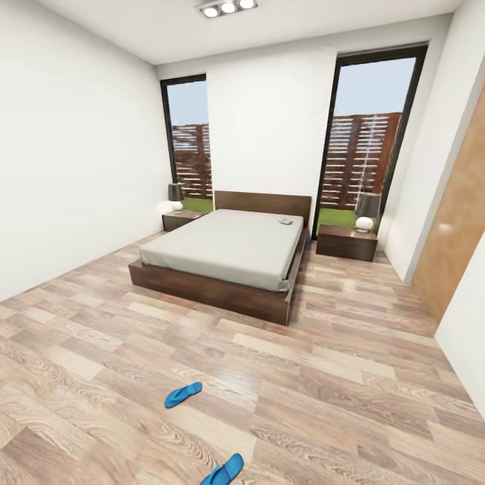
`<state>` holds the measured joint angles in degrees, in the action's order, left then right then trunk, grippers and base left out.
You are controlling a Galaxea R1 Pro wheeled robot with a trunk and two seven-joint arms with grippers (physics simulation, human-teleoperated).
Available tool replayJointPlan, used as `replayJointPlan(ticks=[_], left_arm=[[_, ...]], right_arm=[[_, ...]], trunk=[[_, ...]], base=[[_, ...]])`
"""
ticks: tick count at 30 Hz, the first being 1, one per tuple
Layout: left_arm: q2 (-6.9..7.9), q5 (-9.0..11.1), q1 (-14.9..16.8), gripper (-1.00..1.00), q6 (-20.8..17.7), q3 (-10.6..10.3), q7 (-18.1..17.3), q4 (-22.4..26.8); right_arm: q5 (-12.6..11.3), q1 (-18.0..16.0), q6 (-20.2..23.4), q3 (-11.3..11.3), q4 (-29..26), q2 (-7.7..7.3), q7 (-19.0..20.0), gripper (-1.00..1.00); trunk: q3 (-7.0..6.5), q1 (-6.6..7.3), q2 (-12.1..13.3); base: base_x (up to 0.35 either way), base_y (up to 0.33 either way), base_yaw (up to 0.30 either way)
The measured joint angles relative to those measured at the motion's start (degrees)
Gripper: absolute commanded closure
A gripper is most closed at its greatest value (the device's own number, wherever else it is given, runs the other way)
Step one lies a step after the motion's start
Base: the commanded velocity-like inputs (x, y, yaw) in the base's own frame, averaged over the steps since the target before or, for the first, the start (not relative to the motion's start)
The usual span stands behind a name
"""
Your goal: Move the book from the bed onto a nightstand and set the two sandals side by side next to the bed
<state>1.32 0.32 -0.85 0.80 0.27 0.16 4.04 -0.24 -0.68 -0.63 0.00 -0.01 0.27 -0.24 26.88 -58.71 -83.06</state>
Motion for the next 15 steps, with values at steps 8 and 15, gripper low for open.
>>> replayJointPlan(ticks=[8, 15], left_arm=[[0.05, 0.0, 0.0, -1.0, 0.0, -0.01, 0.0, 0.0], [0.07, 0.0, 0.0, -1.0, 0.0, -0.02, 0.0, 0.0]], right_arm=[[-0.01, 0.0, -0.01, 0.0, 0.0, -0.01, 0.0, -1.0], [0.0, 0.0, -0.06, 0.0, -0.02, -0.03, 0.0, -1.0]], trunk=[[0.0, 0.0, 0.0], [0.0, 0.0, 0.0]], base=[[0.154, 0.0, 0.0], [0.154, 0.0, 0.0]])
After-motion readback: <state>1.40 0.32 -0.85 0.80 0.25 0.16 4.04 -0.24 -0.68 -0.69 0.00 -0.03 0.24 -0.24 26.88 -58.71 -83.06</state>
